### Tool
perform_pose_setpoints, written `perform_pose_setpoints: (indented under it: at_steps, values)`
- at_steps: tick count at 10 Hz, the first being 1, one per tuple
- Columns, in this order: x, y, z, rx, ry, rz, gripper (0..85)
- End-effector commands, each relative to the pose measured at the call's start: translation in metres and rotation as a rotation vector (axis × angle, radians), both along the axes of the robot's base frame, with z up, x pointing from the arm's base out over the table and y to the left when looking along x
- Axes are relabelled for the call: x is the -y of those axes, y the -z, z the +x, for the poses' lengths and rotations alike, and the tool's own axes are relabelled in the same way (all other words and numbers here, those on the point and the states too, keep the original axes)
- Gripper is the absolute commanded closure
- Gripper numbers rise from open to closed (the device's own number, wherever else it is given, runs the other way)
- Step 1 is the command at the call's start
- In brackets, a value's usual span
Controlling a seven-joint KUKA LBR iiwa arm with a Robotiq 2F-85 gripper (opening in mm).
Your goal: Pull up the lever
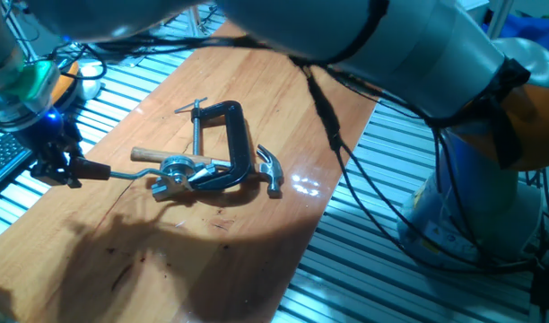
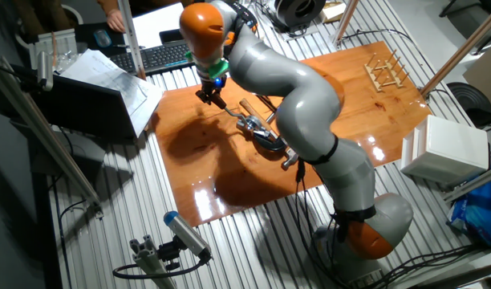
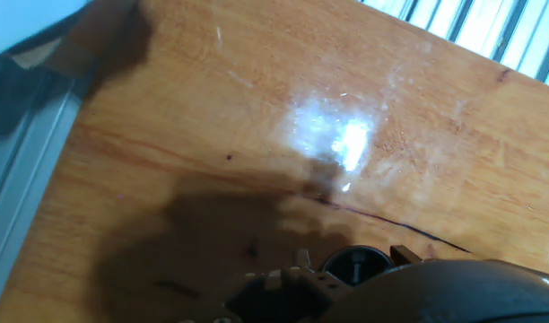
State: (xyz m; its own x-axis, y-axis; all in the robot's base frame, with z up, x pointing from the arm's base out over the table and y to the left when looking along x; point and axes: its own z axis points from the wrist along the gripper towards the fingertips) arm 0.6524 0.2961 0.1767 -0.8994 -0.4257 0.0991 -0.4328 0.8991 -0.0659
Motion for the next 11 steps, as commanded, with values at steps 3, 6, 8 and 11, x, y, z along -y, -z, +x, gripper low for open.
perform_pose_setpoints:
  at_steps: [3,6,8,11]
  values:
    - [0.000,0.000,-0.0001,-0.012,0.001,0.043,85.0]
    - [0.030,-0.033,-0.0008,0.002,0.003,0.047,85.0]
    - [0.045,-0.040,-0.0078,0.052,0.011,0.034,85.0]
    - [0.080,-0.031,-0.0172,0.081,-0.006,0.064,85.0]
